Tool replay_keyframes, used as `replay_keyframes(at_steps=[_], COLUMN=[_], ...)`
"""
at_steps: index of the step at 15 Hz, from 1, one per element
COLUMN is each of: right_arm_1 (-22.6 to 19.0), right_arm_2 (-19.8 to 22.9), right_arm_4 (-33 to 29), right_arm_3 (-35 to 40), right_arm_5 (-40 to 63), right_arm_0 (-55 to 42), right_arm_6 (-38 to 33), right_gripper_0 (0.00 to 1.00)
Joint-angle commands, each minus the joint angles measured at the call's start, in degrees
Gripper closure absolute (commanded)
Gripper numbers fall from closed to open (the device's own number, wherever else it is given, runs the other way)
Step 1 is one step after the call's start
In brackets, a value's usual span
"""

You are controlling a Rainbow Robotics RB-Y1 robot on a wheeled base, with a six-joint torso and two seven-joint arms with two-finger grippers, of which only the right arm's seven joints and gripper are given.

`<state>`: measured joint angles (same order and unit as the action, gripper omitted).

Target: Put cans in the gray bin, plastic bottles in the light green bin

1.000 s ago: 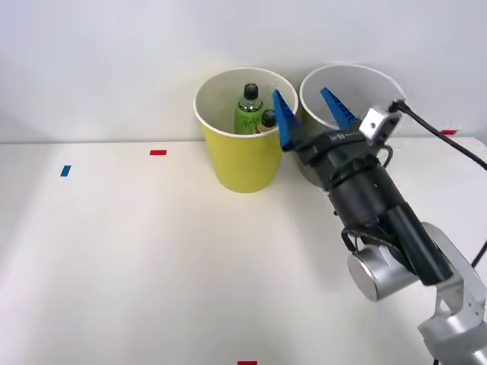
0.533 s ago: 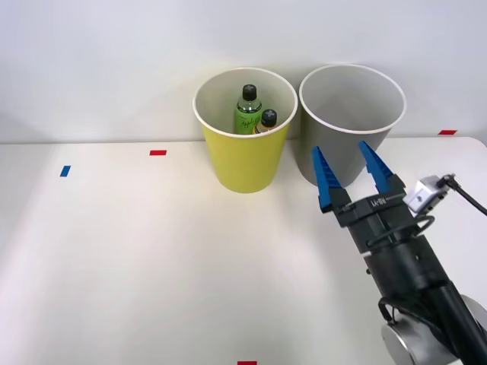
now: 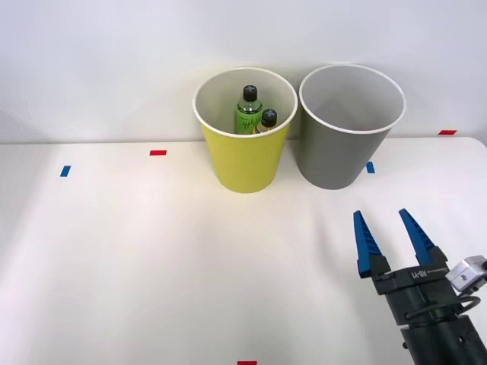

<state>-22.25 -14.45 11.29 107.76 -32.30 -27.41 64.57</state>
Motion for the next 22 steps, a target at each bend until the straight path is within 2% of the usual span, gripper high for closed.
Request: replay_keyframes(at_steps=[1, 6, 9, 13, 15, 20, 22], right_arm_1=[1.9, 5.5, 4.8, 6.8, 7.6, 12.8, 14.8], right_arm_2=[1.2, 1.8, 2.1, 3.5, 4.4, 8.3, 9.6], right_arm_4=[-0.6, -0.7, -1.4, -3.0, -7.0, -22.1, -26.2], right_arm_3=[0.0, 0.0, 0.0, -0.1, -0.1, -0.4, -4.1], right_arm_5=[-0.3, -0.1, 0.5, 1.9, 1.9, 1.9, -1.2], right_arm_0=[-2.5, -7.3, -8.1, -7.7, -8.3, -11.6, -11.0], right_arm_6=[0.2, 0.6, 1.2, 0.6, -1.9, -15.8, -19.2], right_gripper_0=[0.0, 0.0, 0.0, 0.0, 0.0, 0.0, 0.0])
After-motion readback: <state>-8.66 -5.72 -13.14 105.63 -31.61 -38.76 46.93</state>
